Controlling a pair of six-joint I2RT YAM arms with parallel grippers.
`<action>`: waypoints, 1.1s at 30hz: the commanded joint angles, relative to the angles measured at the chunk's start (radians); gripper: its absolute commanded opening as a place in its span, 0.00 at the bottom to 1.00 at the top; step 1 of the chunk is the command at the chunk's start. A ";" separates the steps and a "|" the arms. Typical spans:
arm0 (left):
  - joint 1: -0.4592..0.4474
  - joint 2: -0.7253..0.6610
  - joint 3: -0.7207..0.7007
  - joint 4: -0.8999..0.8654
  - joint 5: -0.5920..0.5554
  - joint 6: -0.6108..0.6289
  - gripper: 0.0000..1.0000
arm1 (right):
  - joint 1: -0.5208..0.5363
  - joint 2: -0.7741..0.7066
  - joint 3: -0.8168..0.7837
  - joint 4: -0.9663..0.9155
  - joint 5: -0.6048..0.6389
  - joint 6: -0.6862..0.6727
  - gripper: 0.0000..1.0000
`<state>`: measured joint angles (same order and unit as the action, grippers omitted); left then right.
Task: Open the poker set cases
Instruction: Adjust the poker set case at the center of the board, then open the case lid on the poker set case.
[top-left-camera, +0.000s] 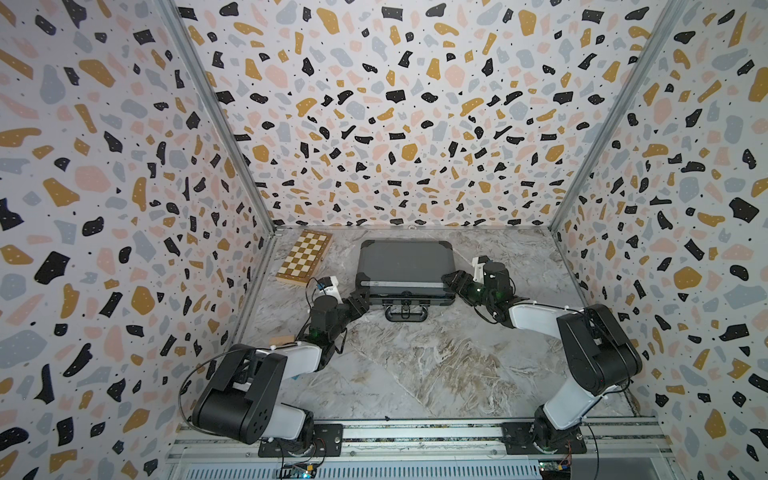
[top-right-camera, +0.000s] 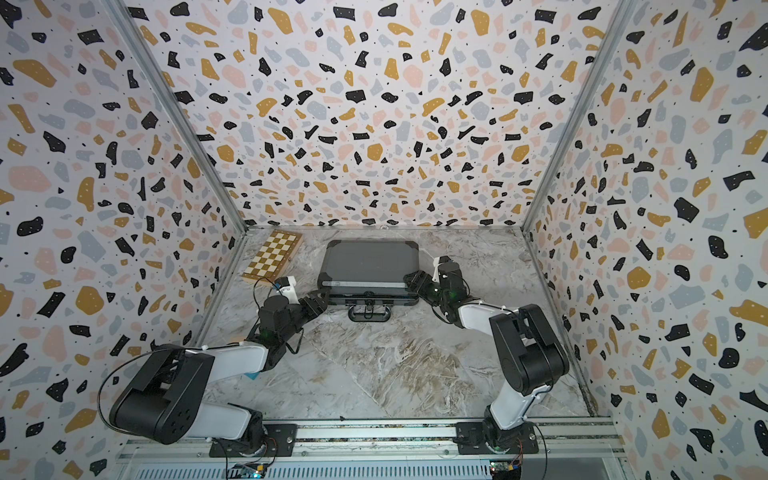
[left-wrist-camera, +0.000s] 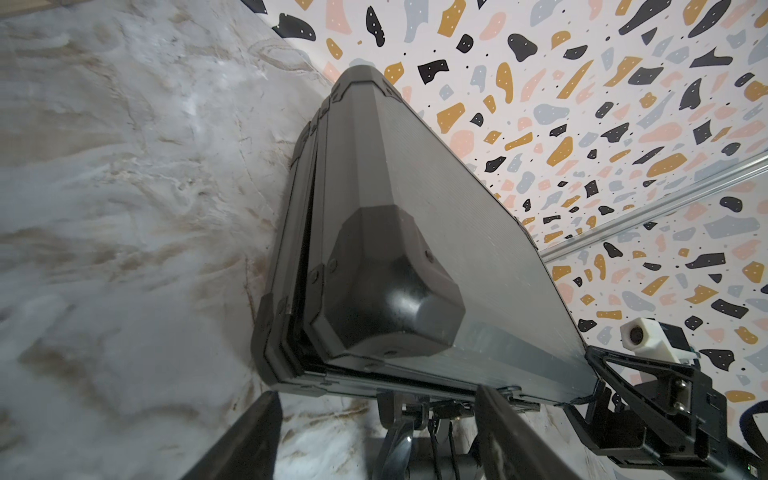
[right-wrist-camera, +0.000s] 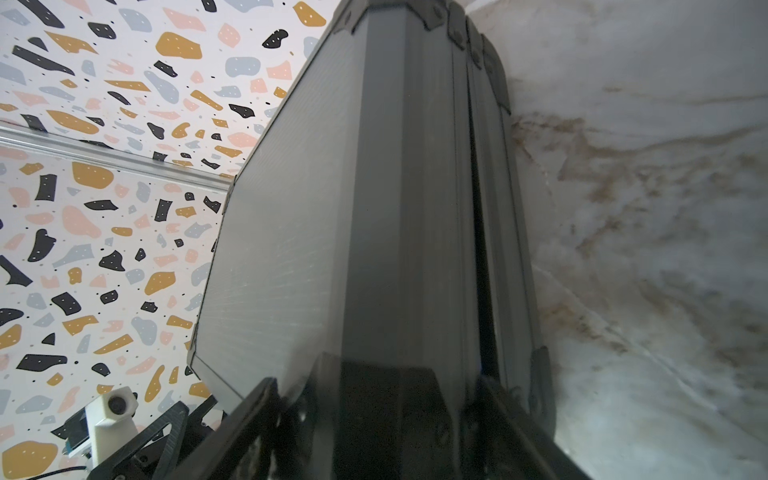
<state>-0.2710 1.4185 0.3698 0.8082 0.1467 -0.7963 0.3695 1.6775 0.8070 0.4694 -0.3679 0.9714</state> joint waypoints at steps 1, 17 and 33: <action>0.001 -0.007 -0.007 0.022 -0.030 0.009 0.73 | 0.031 -0.045 -0.019 -0.060 -0.054 0.012 0.76; 0.001 -0.095 -0.048 -0.086 -0.225 -0.015 0.76 | 0.031 -0.129 0.055 -0.113 -0.020 0.027 0.76; 0.001 -0.093 -0.055 -0.054 -0.213 -0.011 0.76 | -0.016 -0.057 0.307 -0.194 0.056 -0.030 0.76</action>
<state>-0.2710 1.3334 0.3313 0.7113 -0.0555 -0.8085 0.3550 1.6150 1.0164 0.1577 -0.3428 1.0142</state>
